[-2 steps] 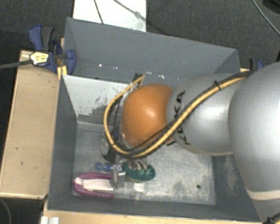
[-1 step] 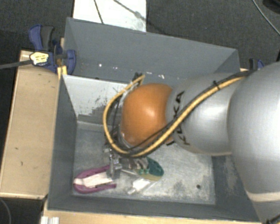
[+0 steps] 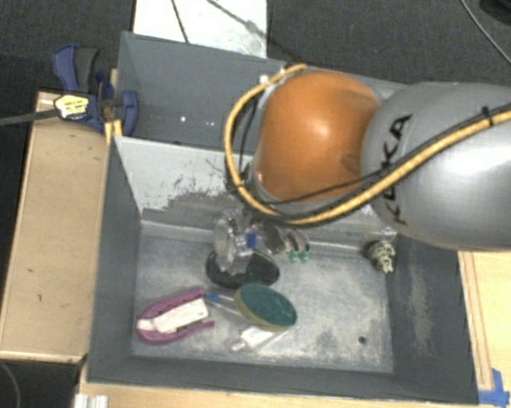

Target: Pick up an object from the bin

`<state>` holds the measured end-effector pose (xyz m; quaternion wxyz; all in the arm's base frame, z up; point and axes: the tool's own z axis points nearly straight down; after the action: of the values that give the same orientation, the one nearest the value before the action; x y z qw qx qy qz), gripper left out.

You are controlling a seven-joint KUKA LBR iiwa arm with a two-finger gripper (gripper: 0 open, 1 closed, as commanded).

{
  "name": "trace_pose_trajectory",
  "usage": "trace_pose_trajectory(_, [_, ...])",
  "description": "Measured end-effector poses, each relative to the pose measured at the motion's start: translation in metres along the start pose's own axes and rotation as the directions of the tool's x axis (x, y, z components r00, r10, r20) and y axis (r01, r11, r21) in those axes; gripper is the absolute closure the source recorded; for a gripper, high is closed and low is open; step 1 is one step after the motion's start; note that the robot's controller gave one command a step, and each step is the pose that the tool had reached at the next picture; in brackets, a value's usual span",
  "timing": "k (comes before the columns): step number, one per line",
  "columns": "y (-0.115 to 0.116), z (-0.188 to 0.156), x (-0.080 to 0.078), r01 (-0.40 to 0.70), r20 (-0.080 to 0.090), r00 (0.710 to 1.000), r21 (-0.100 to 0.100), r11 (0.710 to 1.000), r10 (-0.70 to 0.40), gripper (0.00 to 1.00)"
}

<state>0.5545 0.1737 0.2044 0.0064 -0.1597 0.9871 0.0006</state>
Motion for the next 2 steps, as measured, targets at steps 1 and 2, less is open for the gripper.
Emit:
trace_pose_trajectory(1, [-0.053,0.048,0.061,0.075,-0.017,0.997,-0.001,0.997,-0.075,1.00])
trace_pose_trajectory(2, [-0.080,0.065,0.047,-0.082,-0.006,0.997,0.000,0.997,0.082,1.00])
